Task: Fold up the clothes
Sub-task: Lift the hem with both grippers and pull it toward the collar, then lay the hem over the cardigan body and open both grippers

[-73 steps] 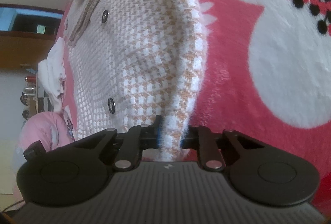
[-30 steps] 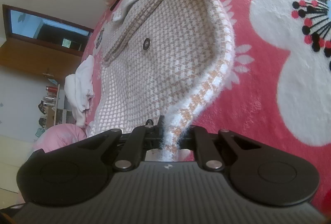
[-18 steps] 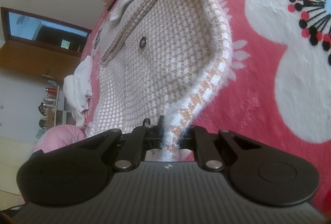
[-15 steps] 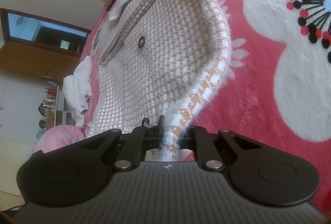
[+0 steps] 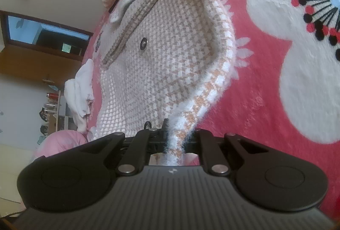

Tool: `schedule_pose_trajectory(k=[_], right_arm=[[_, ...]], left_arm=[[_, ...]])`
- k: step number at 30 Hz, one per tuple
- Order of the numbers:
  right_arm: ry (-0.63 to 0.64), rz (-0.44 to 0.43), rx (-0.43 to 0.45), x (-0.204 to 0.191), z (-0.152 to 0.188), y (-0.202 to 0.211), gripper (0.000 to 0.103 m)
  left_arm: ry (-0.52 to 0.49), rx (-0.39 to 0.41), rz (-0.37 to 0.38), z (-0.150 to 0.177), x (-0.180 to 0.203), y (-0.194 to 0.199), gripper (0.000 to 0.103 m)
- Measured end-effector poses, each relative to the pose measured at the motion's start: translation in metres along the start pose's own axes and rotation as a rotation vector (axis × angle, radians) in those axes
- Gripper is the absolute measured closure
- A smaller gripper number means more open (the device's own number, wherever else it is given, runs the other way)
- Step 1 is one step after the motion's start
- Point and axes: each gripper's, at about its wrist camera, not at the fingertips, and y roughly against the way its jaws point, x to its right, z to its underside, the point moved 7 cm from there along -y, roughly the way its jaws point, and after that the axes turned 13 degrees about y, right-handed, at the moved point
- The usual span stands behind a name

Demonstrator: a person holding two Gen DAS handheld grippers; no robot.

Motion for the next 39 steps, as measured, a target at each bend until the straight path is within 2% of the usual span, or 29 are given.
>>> schedule_pose_trajectory(k=[4, 10, 21, 27, 31, 35, 37, 39], right_arm=[[0.014, -0.012, 0.030, -0.007, -0.007, 0.004, 0.097], [0.088, -0.057, 0.068, -0.031, -0.038, 0.015, 0.097], [0.191, -0.121, 0.054, -0.070, -0.136, -0.003, 0.097], [0.280, -0.085, 0.052, -0.094, -0.215, -0.030, 0.097], [0.342, -0.037, 0.054, -0.100, -0.283, -0.066, 0.097], [0.366, 0.019, 0.077, -0.080, -0.351, -0.118, 0.096], [0.303, 0.022, 0.078, -0.054, -0.376, -0.148, 0.096], [0.166, 0.001, 0.071, -0.019, -0.390, -0.175, 0.096]], left_arm=[[0.016, 0.059, 0.025, -0.013, 0.000, 0.016, 0.092], [0.048, 0.145, 0.063, -0.058, -0.007, 0.041, 0.092], [0.090, 0.212, 0.120, -0.144, -0.023, 0.030, 0.092], [0.109, 0.213, 0.163, -0.228, -0.054, -0.012, 0.092], [0.156, 0.178, 0.164, -0.296, -0.082, -0.067, 0.092], [0.215, 0.121, 0.175, -0.351, -0.110, -0.139, 0.092], [0.257, 0.087, 0.183, -0.365, -0.121, -0.171, 0.091], [0.321, 0.056, 0.230, -0.374, -0.129, -0.191, 0.090]])
